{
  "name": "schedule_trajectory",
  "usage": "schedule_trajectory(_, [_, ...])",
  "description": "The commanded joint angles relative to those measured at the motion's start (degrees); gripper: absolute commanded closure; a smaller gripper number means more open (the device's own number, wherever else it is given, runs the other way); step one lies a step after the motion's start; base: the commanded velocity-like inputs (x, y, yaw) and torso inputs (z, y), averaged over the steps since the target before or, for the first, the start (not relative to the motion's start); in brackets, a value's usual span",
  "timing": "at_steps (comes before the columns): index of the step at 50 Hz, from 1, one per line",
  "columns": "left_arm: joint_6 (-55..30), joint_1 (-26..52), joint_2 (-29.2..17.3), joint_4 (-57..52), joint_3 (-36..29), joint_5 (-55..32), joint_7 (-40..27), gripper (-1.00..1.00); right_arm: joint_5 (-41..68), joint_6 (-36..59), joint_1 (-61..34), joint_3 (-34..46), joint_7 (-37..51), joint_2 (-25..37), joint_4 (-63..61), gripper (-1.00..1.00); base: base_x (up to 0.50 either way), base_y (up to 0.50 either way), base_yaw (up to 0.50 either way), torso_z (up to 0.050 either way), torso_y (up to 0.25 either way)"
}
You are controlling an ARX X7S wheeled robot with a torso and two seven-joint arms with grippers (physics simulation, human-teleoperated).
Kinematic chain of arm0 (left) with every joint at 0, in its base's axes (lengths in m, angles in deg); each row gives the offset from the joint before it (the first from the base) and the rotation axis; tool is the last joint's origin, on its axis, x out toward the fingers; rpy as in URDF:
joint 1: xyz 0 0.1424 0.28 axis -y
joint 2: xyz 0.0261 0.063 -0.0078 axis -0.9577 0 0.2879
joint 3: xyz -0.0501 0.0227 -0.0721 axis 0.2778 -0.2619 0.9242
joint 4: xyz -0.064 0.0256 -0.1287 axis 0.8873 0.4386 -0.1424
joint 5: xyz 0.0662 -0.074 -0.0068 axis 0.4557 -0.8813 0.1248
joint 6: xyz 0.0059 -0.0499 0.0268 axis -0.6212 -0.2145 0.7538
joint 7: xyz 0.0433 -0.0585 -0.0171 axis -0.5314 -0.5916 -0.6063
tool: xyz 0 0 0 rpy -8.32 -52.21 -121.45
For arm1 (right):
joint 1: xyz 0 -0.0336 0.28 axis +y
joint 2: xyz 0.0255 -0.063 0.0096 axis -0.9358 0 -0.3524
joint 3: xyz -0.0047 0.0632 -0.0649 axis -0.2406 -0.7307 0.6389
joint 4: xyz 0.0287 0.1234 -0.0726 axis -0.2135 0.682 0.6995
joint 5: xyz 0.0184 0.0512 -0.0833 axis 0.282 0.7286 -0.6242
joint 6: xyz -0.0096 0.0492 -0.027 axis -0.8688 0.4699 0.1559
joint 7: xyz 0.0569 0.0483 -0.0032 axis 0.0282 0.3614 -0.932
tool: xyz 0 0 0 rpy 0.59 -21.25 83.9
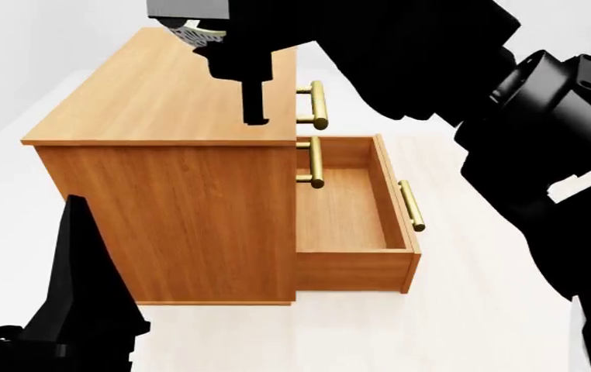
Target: Put the bowl on top of the cabinet.
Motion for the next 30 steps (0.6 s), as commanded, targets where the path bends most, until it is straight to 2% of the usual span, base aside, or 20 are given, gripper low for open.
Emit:
schedule_trajectory(1, [0.2, -0.1, -0.3, -0.1, -0.1, 0.1, -0.2, -1.00, -0.8, -4.2, 1.8, 0.2, 1.0, -2.9, 5.0, 1.00, 0.00, 0.00, 0.00, 0.000, 0.000])
schedule_trajectory(10, [-0.1, 0.0, -0.5, -0.7, -0.1, -0.1, -0.7, -1.00, -0.1, -7.0, 3.9, 1.6, 2.5, -5.5, 8.4, 1.00, 0.00, 0.00, 0.00, 0.000, 0.000])
schedule_trajectory(20, [0.3, 0.3, -0.6, -0.3, -0.3, -0.2, -0.6, -1.00, 12.8, -12.0, 1.7, 15.5, 10.1, -5.7, 11.0, 1.00, 0.00, 0.00, 0.00, 0.000, 0.000])
schedule_trajectory(30, [0.6, 0.4, -0.7, -0.1, -0.4, -0.3, -0.5, -1.00, 14.1, -13.2, 2.2, 19.1, 10.9, -5.7, 13.0, 1.00, 0.00, 0.00, 0.00, 0.000, 0.001])
